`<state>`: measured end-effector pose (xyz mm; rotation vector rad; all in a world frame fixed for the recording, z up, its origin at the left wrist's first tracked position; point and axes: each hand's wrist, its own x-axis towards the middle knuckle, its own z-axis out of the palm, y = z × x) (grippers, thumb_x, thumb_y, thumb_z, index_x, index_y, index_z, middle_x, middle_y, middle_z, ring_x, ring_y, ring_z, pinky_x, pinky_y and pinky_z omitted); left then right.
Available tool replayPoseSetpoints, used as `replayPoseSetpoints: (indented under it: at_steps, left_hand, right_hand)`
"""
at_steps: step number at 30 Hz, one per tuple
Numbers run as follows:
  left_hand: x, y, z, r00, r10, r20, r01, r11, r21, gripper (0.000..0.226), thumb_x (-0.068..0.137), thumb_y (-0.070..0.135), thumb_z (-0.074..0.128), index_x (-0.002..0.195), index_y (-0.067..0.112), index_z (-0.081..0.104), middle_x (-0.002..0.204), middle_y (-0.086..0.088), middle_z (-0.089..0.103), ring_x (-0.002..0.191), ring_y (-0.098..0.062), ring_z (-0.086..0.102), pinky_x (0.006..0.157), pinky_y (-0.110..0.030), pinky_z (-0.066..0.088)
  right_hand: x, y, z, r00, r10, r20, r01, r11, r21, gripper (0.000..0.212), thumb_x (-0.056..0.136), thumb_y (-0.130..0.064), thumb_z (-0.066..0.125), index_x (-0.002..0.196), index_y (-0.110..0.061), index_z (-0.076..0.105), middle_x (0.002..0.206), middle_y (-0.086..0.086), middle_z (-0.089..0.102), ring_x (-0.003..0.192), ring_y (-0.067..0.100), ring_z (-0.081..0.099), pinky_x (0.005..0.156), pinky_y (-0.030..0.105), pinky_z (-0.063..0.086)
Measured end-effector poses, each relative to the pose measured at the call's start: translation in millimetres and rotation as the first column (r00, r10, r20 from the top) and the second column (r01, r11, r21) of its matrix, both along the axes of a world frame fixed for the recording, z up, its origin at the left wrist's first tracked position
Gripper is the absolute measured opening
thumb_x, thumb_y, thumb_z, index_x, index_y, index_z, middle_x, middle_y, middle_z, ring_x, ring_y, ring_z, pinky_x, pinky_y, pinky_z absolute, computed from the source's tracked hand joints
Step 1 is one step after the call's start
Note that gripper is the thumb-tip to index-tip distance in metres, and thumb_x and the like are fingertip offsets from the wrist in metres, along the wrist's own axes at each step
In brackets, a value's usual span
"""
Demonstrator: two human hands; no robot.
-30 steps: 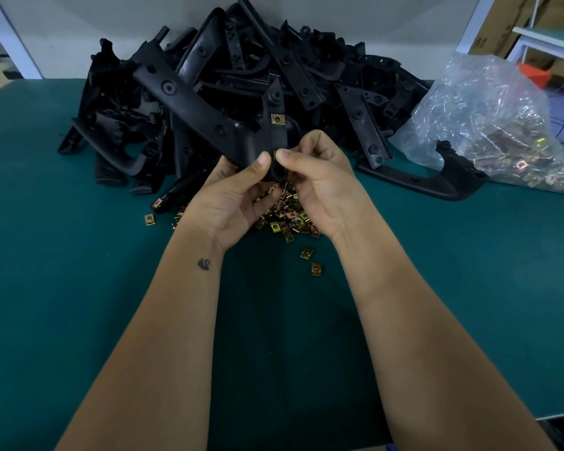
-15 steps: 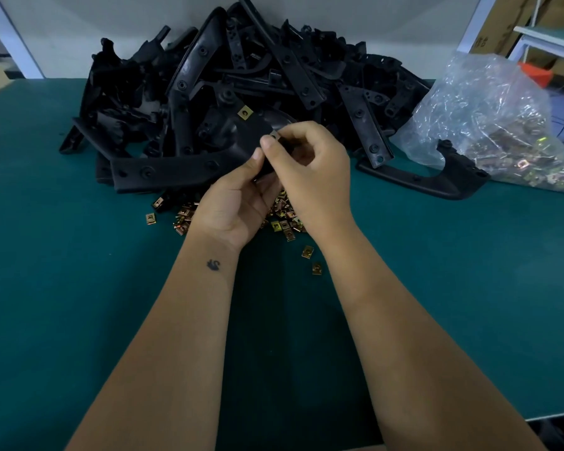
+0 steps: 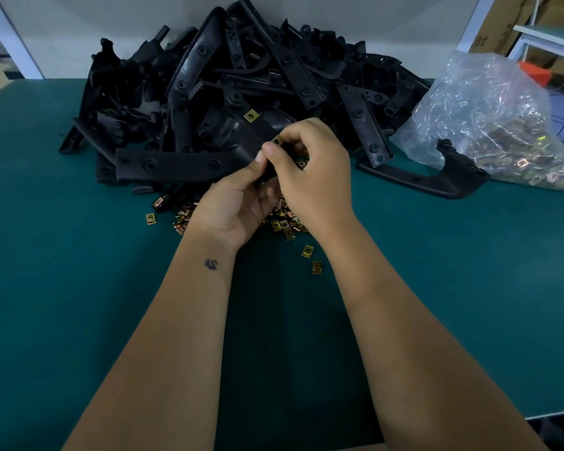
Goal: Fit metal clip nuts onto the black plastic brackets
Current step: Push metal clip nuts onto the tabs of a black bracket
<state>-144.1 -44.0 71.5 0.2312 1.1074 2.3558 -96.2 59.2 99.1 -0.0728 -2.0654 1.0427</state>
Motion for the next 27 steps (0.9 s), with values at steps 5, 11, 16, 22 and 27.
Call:
replayPoseSetpoints:
  at_steps: [5,11,16,22,27]
  left_hand:
    - [2.7,3.5,2.2,0.999,0.031,-0.042,-0.032,0.999,-0.013,0.028,0.083,0.014,0.066,0.109,0.008,0.067,0.094,-0.004,0.073,0.075,-0.012,0.066,0.073,-0.025,0.054]
    - [11.4,8.5,3.9,0.987,-0.03,-0.159,0.003,0.986,-0.165,0.016,0.094,0.003,0.058,0.104,0.01,0.068,0.089,-0.003,0.073,0.083,-0.017,0.065,0.079,-0.031,0.055]
    - [10.6,8.7,4.2,0.985,-0.043,-0.166,0.012,0.983,-0.184,0.015,0.093,0.006,0.06,0.104,0.013,0.068,0.092,-0.001,0.073,0.085,-0.015,0.066,0.083,-0.033,0.051]
    - [12.4,10.6,5.5,0.975,-0.039,-0.219,-0.008,0.978,-0.208,0.016,0.095,0.006,0.059,0.105,0.015,0.069,0.097,-0.003,0.074,0.09,-0.018,0.069,0.084,-0.036,0.056]
    - [11.1,13.4,11.3,0.991,0.029,-0.128,-0.044,0.993,-0.113,0.028,0.098,0.02,0.058,0.122,0.009,0.066,0.111,-0.01,0.072,0.095,-0.021,0.07,0.078,-0.033,0.058]
  right_hand:
    - [3.0,0.1,1.9,0.999,0.035,0.003,-0.035,0.995,-0.098,0.014,0.086,-0.027,0.07,0.092,-0.016,0.065,0.091,-0.011,0.06,0.089,0.003,0.057,0.08,0.021,0.048]
    - [3.5,0.1,3.6,0.998,-0.01,-0.064,0.005,0.996,-0.088,0.015,0.088,-0.028,0.069,0.095,-0.015,0.065,0.09,-0.012,0.058,0.089,0.007,0.058,0.078,0.03,0.051]
    - [2.5,2.0,2.7,0.998,-0.004,-0.068,-0.002,0.995,-0.098,0.016,0.09,-0.025,0.067,0.09,-0.008,0.066,0.086,-0.008,0.059,0.082,0.017,0.061,0.069,0.046,0.054]
    - [2.1,4.8,1.5,0.998,-0.032,-0.046,0.026,0.992,-0.121,0.019,0.091,-0.028,0.066,0.091,-0.009,0.066,0.088,-0.007,0.06,0.082,0.018,0.063,0.072,0.044,0.054]
    - [2.3,8.1,0.6,0.997,-0.075,-0.023,0.069,0.98,-0.184,0.014,0.09,-0.031,0.067,0.094,-0.018,0.066,0.094,-0.008,0.064,0.091,0.006,0.059,0.081,0.03,0.05]
